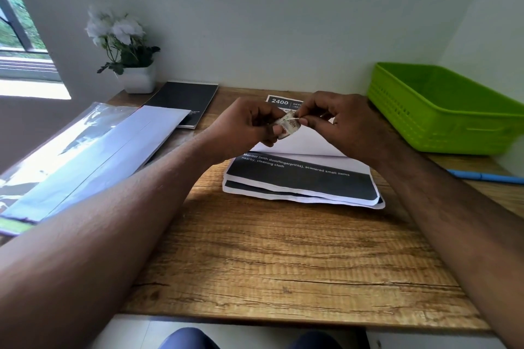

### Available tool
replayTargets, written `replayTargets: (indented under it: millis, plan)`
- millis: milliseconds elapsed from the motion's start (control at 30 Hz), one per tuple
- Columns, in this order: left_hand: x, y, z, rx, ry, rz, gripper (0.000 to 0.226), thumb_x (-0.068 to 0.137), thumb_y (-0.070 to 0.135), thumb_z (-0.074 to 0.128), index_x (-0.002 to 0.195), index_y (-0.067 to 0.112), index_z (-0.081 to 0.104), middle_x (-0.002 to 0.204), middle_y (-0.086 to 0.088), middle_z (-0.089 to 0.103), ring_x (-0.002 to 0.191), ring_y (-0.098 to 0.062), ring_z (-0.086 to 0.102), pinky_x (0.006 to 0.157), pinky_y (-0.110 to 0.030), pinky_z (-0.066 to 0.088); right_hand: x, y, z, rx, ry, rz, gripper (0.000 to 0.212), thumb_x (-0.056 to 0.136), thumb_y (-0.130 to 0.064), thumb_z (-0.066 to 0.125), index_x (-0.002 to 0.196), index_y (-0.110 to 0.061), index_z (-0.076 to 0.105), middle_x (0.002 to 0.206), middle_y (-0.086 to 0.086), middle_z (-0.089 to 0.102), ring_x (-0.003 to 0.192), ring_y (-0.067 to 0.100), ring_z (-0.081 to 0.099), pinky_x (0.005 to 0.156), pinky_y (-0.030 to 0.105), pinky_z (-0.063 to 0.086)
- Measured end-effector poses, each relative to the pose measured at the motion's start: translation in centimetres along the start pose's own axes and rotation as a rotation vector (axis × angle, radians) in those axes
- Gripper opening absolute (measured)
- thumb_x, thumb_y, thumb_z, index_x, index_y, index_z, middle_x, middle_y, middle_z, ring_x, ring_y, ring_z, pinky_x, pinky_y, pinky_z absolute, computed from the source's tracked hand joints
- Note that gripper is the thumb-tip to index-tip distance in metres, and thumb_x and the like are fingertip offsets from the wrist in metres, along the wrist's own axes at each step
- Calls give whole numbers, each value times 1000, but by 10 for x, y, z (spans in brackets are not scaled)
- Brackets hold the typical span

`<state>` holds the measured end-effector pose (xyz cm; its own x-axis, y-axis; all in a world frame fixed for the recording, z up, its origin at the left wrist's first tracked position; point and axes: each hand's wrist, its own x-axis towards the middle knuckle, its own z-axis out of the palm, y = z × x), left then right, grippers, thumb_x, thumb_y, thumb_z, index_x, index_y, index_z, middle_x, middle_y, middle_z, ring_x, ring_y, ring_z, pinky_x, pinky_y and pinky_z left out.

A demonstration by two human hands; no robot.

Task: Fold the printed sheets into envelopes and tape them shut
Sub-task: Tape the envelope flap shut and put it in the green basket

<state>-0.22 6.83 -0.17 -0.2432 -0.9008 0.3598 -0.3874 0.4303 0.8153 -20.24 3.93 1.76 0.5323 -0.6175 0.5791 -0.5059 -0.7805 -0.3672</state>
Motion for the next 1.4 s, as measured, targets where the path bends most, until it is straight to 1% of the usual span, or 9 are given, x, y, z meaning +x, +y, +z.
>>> replayTargets:
  millis: [233, 400, 533, 667, 833, 967, 1200, 1300, 1400]
  plan:
    - [-1, 2, -1, -7, 34, -7, 18, 87, 2, 64, 103, 10, 68, 98, -23, 68, 83, -25, 64, 76, -31, 59, 1, -1, 0, -9, -29, -4, 8, 86, -8, 67, 93, -6, 68, 95, -1, 71, 89, 4, 60, 73, 14, 45]
    - [-1, 1, -3, -14, 72, -2, 20, 86, 0, 66, 103, 10, 68, 99, -26, 68, 83, -26, 64, 77, -35, 59, -1, -2, 1, -21, -57, 3, 6, 85, -9, 68, 89, -6, 66, 100, -14, 67, 78, -5, 60, 70, 5, 44]
    - [0, 1, -1, 5, 122, 6, 20, 86, 1, 66, 104, 9, 68, 99, -27, 68, 82, -27, 65, 75, -31, 58, -1, -3, 1, -10, -72, 1, 5, 85, -9, 68, 87, -11, 64, 105, 0, 71, 74, -2, 61, 64, 4, 43]
    - [1, -2, -4, 24, 167, -19, 19, 88, 1, 64, 107, 1, 69, 99, -21, 70, 83, -23, 65, 74, -30, 58, -4, -7, 0, 2, -67, 27, 4, 86, -9, 67, 87, -8, 64, 80, -29, 55, 69, -15, 56, 60, 0, 39]
    - [7, -10, -10, 51, 305, -82, 11, 89, 10, 65, 95, 16, 72, 98, -7, 72, 84, -14, 65, 76, -27, 54, -3, -6, -4, 120, -23, 78, 13, 84, -7, 64, 81, -17, 57, 95, 7, 70, 69, -13, 54, 58, 10, 41]
    - [16, -27, -25, 430, 435, -117, 14, 86, 16, 70, 96, 7, 74, 107, -7, 56, 88, -17, 55, 80, -23, 44, -2, 3, -5, 254, -8, 138, 22, 81, -2, 62, 75, -20, 52, 109, 4, 71, 85, 5, 64, 70, 28, 51]
    - [12, -30, -36, 853, 336, -311, 36, 87, 17, 61, 121, 29, 65, 134, -5, 42, 126, -32, 35, 103, -45, 28, 0, 17, -8, 269, -43, 194, 19, 79, -8, 69, 77, -20, 54, 84, 11, 67, 75, 29, 63, 72, 45, 56]
    - [11, -13, -22, 723, 342, -153, 42, 85, 23, 65, 126, 28, 61, 129, -3, 51, 119, -27, 47, 102, -41, 37, 0, 17, -9, 281, -83, 213, 18, 79, -3, 71, 82, -13, 57, 79, 12, 66, 68, 20, 63, 66, 41, 56]
    - [4, 8, 6, 339, 259, -92, 35, 85, 33, 71, 118, 24, 64, 99, 7, 66, 85, -9, 62, 76, -26, 50, 0, 15, -10, 309, -133, 236, 20, 80, 2, 70, 91, -9, 56, 74, 4, 68, 65, 14, 66, 62, 35, 54]
